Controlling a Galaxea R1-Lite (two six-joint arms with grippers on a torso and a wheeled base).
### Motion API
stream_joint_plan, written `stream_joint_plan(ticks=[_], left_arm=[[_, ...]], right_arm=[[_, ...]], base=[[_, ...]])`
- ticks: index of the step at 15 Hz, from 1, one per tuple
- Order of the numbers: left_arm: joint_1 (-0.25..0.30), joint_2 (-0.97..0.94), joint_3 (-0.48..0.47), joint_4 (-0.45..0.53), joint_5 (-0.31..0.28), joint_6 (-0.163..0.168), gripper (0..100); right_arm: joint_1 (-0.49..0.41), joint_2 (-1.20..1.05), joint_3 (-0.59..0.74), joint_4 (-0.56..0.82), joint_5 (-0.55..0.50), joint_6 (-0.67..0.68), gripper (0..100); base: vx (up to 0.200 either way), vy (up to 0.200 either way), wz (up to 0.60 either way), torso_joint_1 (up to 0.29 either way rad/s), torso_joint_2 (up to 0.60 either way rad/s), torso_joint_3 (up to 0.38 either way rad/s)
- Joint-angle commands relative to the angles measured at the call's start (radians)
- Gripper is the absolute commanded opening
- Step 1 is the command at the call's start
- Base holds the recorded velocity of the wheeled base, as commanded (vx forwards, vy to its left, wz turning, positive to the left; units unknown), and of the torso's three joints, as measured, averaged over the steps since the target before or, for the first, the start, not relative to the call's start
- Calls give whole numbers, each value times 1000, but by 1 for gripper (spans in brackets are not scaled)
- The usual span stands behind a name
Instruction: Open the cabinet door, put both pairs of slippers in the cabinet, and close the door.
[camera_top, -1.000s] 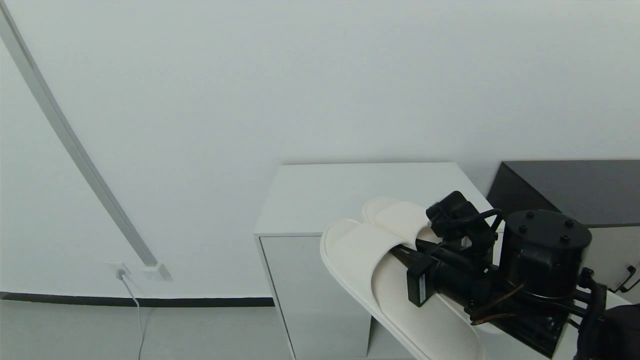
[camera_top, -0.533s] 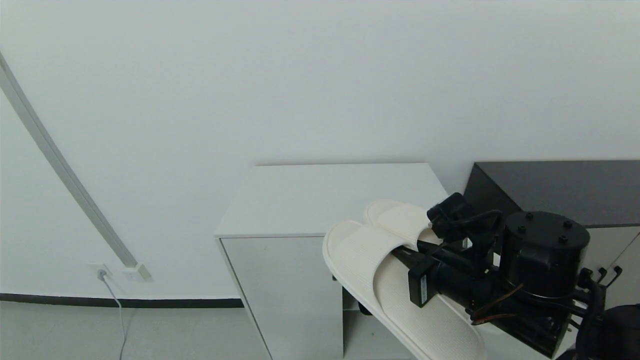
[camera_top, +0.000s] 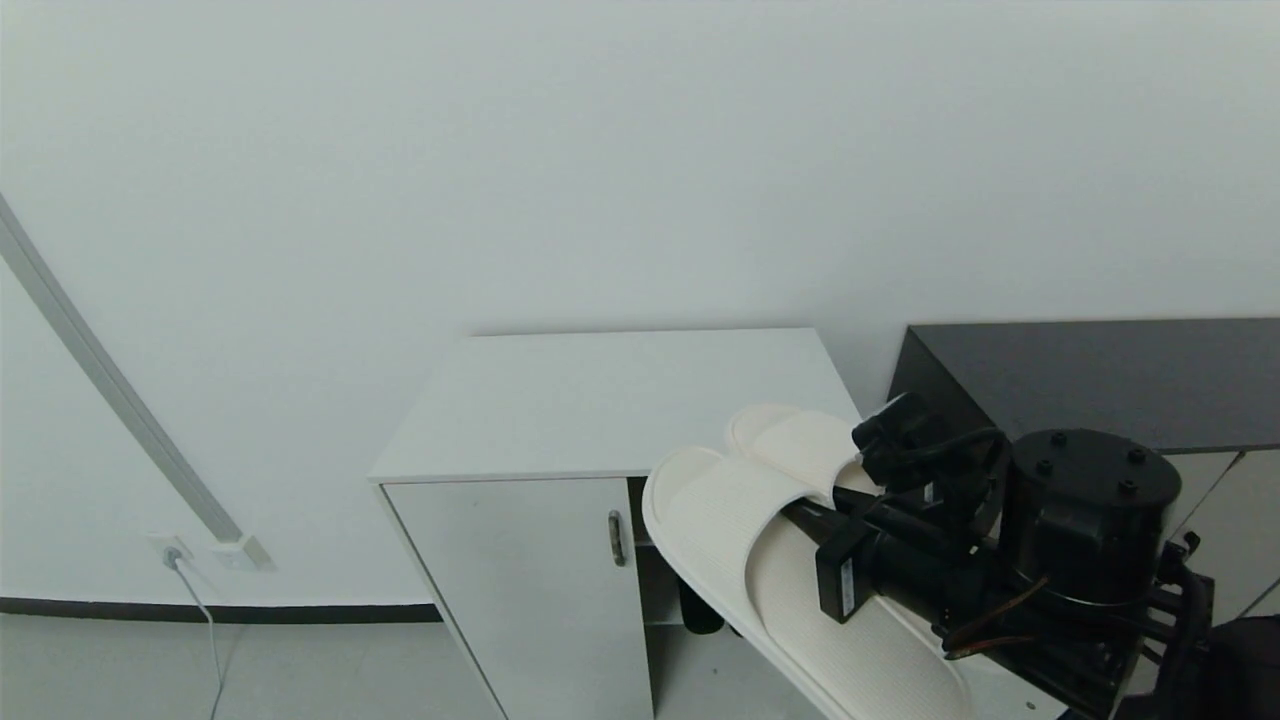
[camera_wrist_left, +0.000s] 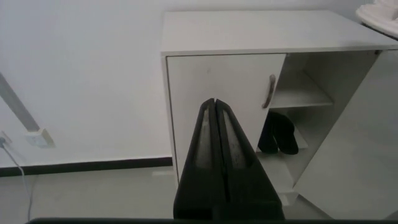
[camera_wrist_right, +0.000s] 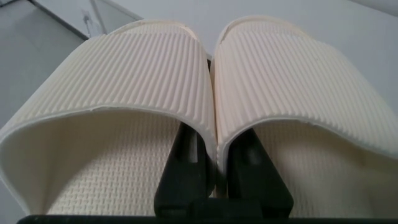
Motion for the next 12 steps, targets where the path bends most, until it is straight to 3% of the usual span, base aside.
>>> stream_joint_plan(ticks=[1, 8, 12], left_arm=[[0, 2, 0, 0, 0, 0, 0], [0, 0, 0, 0, 0, -5, 0], [0, 0, 0, 0, 6, -6, 0]], right_arm=[[2, 2, 1, 0, -1, 0, 0], [3, 3, 10, 0, 1, -2, 0], [5, 5, 15, 0, 1, -2, 0]], base=[[0, 0, 0, 0, 0, 0], [0, 0, 0, -9, 15, 14], [0, 0, 0, -151, 342, 184]])
